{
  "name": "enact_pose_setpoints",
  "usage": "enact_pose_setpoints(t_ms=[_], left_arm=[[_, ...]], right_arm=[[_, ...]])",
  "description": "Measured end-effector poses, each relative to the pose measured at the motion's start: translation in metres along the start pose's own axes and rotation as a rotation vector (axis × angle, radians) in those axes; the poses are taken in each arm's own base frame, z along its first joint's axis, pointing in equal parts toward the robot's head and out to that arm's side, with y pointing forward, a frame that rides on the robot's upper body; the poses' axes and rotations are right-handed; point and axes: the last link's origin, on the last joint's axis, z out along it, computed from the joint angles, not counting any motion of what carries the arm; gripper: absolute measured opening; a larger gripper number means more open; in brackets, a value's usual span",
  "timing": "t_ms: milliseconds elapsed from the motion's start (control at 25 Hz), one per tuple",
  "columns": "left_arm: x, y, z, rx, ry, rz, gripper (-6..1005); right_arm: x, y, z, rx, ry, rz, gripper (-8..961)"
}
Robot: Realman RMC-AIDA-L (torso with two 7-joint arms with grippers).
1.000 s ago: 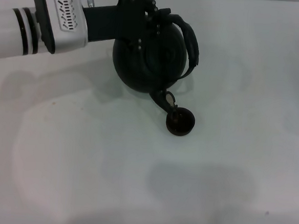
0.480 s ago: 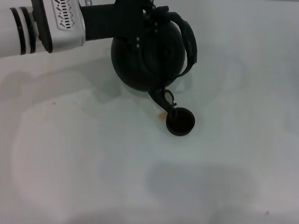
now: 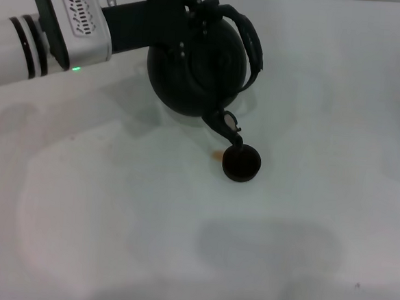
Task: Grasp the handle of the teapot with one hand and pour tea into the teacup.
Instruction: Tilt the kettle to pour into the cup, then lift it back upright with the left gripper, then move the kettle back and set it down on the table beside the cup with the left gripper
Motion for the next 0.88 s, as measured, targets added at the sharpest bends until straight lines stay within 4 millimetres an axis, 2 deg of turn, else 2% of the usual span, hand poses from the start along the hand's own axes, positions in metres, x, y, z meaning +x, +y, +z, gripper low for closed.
enact_pose_setpoints(t_ms=[280,480,880], left_arm=[[-0.001,0.013,0.000,0.019,0.013,-0.051,115],[-0.004,0.018,-0.007,0.083,0.023,-0.113,115],[-0.017,0.018,-0.053,0.387,0.115,-0.355,115]], right_arm=[[0.000,0.000,0.000,0.000,0.001,0.000,838],[0.000,0.000,0.000,0.000,0.001,0.000,838],[-0.002,-0.001,0.002,-0.001,-0.004,-0.007,839]])
